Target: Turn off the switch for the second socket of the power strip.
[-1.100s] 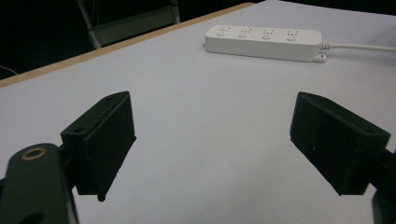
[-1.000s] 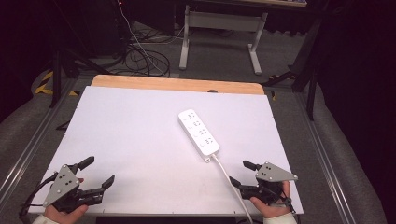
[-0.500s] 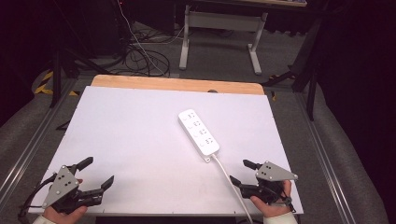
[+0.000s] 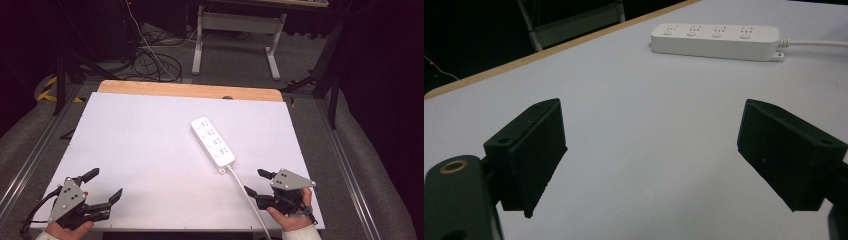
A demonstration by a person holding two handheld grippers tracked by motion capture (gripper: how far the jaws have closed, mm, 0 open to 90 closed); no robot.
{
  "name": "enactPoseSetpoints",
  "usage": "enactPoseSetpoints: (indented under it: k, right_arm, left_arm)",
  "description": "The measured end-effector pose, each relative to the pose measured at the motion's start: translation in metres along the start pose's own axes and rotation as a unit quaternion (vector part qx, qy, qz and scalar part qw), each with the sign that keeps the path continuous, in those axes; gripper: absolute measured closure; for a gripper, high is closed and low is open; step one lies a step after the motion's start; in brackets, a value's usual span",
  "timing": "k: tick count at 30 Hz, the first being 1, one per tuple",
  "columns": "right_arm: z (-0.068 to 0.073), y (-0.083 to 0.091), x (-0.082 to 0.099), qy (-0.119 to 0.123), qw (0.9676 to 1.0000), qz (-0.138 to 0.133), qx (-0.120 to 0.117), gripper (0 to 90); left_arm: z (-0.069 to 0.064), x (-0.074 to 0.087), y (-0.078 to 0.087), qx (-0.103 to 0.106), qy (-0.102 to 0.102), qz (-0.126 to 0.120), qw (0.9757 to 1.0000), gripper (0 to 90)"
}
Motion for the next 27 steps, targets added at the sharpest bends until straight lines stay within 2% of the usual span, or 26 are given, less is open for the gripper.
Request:
enactPoseSetpoints:
  k: [4, 7, 16, 22, 27]
  right_arm:
    - [-0.002, -0.002, -0.007, -0.005, 1.0, 0.003, -0.006, 33.9]
    - [-0.003, -0.006, -0.02, -0.007, 0.9999, 0.002, -0.015, 35.7]
    - [-0.006, -0.016, -0.049, 0.005, 0.9997, 0.004, -0.024, 39.1]
    - [-0.01, -0.023, -0.062, -0.002, 0.9996, 0.002, -0.029, 41.4]
    - [-0.013, -0.027, -0.07, 0.002, 0.9996, 0.003, -0.029, 42.7]
  left_arm:
    - [0.0, 0.0, 0.0, 0.0, -0.001, 0.0, 1.0, 12.9]
    - [0.0, 0.0, 0.0, 0.0, -0.001, -0.001, 1.0, 12.9]
    - [0.0, 0.0, 0.0, 0.001, -0.003, -0.001, 1.0, 12.9]
    - [0.0, 0.0, 0.0, 0.002, 0.0, -0.002, 1.0, 12.8]
    - [0.0, 0.0, 0.0, 0.002, 0.0, -0.002, 1.0, 12.9]
Point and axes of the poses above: each handheld gripper's, and its own axes: y roughly backward along the jaws, x roughly out of its underside, z roughly to its left, the point moved 3 cm from there along -y, roughly forward along the jaws
